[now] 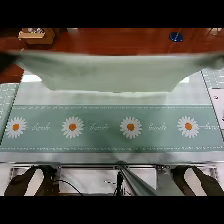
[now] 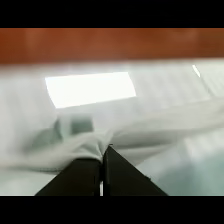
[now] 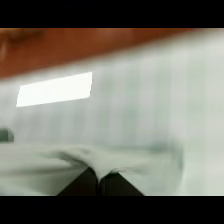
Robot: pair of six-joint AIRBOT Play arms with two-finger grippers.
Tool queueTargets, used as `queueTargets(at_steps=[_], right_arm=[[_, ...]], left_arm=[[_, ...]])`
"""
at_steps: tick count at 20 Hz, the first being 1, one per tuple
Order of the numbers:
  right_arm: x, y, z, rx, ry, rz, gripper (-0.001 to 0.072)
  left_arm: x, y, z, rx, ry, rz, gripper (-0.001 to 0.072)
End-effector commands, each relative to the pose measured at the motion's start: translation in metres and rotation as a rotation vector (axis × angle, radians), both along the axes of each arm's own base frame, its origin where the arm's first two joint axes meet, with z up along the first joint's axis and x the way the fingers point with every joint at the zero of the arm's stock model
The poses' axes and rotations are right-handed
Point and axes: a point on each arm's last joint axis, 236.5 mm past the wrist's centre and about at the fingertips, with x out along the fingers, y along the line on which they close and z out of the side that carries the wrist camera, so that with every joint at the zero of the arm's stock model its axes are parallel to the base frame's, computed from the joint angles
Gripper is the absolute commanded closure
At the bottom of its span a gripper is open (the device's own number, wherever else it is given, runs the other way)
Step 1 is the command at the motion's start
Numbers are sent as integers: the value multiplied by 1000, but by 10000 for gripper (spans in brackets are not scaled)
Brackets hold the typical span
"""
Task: Fold the shirts.
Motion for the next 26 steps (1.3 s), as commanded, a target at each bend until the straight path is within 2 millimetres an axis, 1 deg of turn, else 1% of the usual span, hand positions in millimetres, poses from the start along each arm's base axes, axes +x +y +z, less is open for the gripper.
queueTargets(at_steps=[1, 2, 3, 4, 5, 6, 7, 9, 10, 11, 12, 13, 15, 16, 17, 18, 20, 21, 23, 26], right_arm=[[-77, 19, 158, -174, -397, -123, 687], [-99, 15, 183, -221, -448, -191, 687], [-117, 12, 200, -252, -485, -247, 687], [-136, 10, 214, -283, -509, -296, 687], [-152, 9, 220, -307, -509, -334, 687], [-166, 7, 215, -322, -475, -368, 687], [-178, 4, 204, -350, -421, -394, 687], [-202, 1, 175, -383, -308, -429, 687], [-211, 4, 166, -393, -277, -431, 687], [-218, 6, 162, -404, -264, -433, 687], [-223, 7, 158, -415, -253, -433, 687], [-224, 5, 152, -420, -227, -434, 687], [-216, 0, 134, -417, -151, -414, 687], [-207, -2, 117, -417, -88, -373, 687], [-195, -6, 94, -404, 7, -332, 688], [-183, -13, 74, -393, 85, -305, 688], [-150, -28, 34, -384, 230, -257, 688], [-130, -36, 14, -368, 299, -241, 688], [-87, -45, -23, -319, 413, -192, 688], [-22, -55, -73, -233, 546, -120, 688]], left_arm=[[-108, -13, 178, 134, -523, 179, 680], [-135, -11, 204, 158, -595, 242, 679], [-157, -11, 220, 176, -635, 287, 680], [-177, -12, 228, 193, -655, 324, 679], [-192, -12, 229, 207, -649, 353, 680], [-204, -11, 223, 219, -617, 380, 680], [-212, -9, 212, 223, -562, 399, 680], [-221, -11, 176, 238, -407, 396, 680], [-223, -12, 158, 256, -334, 388, 680], [-225, -11, 142, 276, -271, 380, 680], [-226, -11, 132, 292, -228, 374, 680], [-226, -10, 128, 308, -212, 369, 680], [-218, -4, 121, 354, -179, 360, 680], [-208, 1, 115, 364, -146, 354, 680], [-195, 7, 107, 385, -106, 337, 680], [-179, 13, 93, 387, -45, 318, 680], [-141, 28, 50, 358, 130, 272, 680], [-121, 34, 23, 332, 223, 241, 680], [-81, 37, -26, 243, 360, 170, 680], [-24, 41, -93, 129, 504, 86, 680]])
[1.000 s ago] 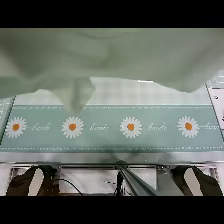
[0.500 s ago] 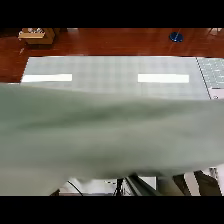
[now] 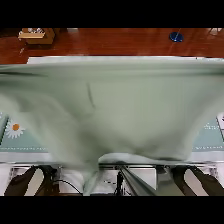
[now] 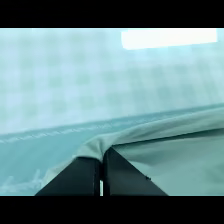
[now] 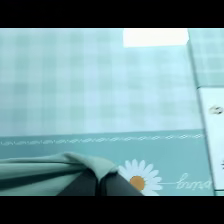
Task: Fold the shirts.
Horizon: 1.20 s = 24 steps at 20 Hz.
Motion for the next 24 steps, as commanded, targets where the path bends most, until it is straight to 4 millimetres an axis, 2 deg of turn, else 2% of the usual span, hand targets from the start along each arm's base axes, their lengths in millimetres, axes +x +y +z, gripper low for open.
queueTargets(at_steps=[1, 4, 8, 10, 14, 17, 20, 24], right_arm=[[70, -7, -67, 133, 162, 36, 688], [121, -8, -116, 249, 238, 54, 688], [175, -24, -168, 301, 250, 17, 688], [199, -33, -190, 309, 232, -2, 687], [244, -36, -216, 367, 150, -10, 687], [265, -42, -239, 379, 126, -16, 687], [270, -44, -273, 377, 172, 2, 688], [271, -44, -316, 397, 244, 2, 687]], left_arm=[[61, 4, -83, -143, 166, -37, 680], [113, -1, -132, -192, 250, -63, 680], [186, -13, -184, -218, 250, -51, 680], [217, -17, -205, -212, 220, -36, 679], [263, -29, -231, -168, 125, -33, 679], [289, -46, -246, -125, 56, -48, 679], [314, -60, -261, -109, -6, -27, 680], [324, -79, -299, -98, 17, -32, 679]])
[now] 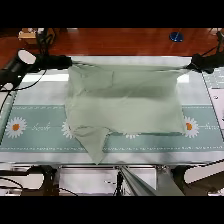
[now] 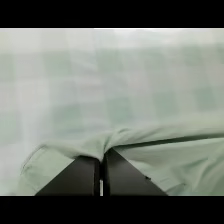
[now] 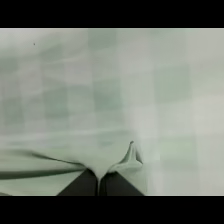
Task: Fold the shirts.
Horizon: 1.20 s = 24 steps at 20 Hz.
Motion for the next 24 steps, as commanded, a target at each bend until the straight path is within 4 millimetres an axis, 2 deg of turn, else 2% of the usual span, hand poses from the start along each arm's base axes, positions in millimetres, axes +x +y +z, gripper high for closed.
queueTargets(at_steps=[1, 3, 5, 7, 10, 12, 14, 16, 19, 21, 23, 24], right_arm=[[3, 1, -36, 22, 46, 9, 687], [3, 0, -47, 17, 57, 27, 687], [3, 0, -44, 1, 44, 52, 687], [-6, 5, -36, 5, 70, 81, 687], [-36, 20, -19, 40, 150, 140, 687], [-47, 17, -8, 21, 179, 126, 687], [-62, 12, -12, -2, 246, 129, 687], [-75, 11, -26, -16, 314, 139, 688], [-94, 23, -55, -57, 424, 196, 687], [-94, 29, -69, -97, 450, 225, 687], [-87, 33, -71, -117, 429, 232, 684], [-86, 33, -70, -115, 426, 231, 635]], left_arm=[[13, -13, -32, 15, 0, 7, 679], [12, -13, -47, 16, 31, 5, 679], [11, -12, -45, 15, 34, 3, 679], [-3, -11, -40, 13, 80, -35, 680], [-52, -12, -38, -5, 291, -114, 680], [-88, 0, -43, 22, 445, -127, 680], [-115, 4, -53, 44, 564, -155, 680], [-120, 3, -63, 42, 592, -150, 680], [-119, 3, -79, 38, 617, -138, 679], [-119, 3, -88, 37, 635, -136, 679], [-122, 2, -96, 34, 658, -139, 675], [-124, 2, -96, 33, 666, -144, 649]])
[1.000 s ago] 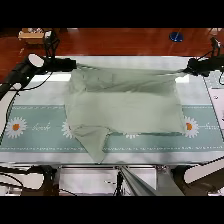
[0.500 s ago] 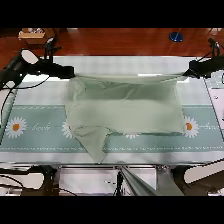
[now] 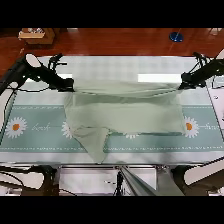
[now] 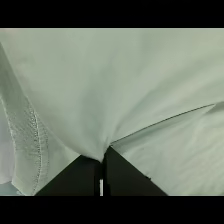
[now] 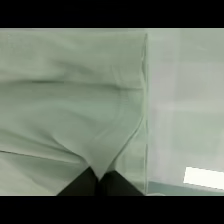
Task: Fold the shirts.
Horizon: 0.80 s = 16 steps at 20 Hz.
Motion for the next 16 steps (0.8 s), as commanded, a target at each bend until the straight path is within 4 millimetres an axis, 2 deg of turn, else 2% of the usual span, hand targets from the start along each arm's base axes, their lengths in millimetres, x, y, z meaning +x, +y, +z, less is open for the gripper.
queueTargets(at_steps=[1, 2, 3, 4, 7, 9, 10, 11, 13, 14, 16], right_arm=[[-3, 2, -6, -33, 18, 25, 486], [-7, -1, -2, -35, 23, 36, 381], [-12, -7, 6, -42, 25, 41, 323], [-18, -15, 15, -49, 25, 29, 322], [-49, -48, 47, -70, 56, -29, 305], [-72, -63, 58, -51, 62, -91, 289], [-82, -66, 59, -29, 54, -121, 286], [-93, -65, 59, 10, 44, -147, 285], [-111, -57, 54, 88, 22, -194, 267], [-116, -53, 51, 119, 5, -211, 268], [-125, -47, 45, 144, -22, -227, 268]], left_arm=[[-9, 2, -6, -4, 50, -9, 481], [-12, 5, -1, -6, 65, -15, 349], [-17, 11, 9, -13, 89, -36, 291], [-25, 20, 20, -19, 117, -57, 263], [-53, 55, 50, -49, 171, -4, 258], [-80, 62, 55, -106, 165, 43, 236], [-99, 62, 50, -130, 178, 62, 174], [-125, 61, 38, -141, 218, 87, 60], [-182, 49, 13, -188, 311, 87, 38], [-203, 39, 3, -214, 350, 98, 38], [-231, 19, -12, -277, 383, 128, 38]])
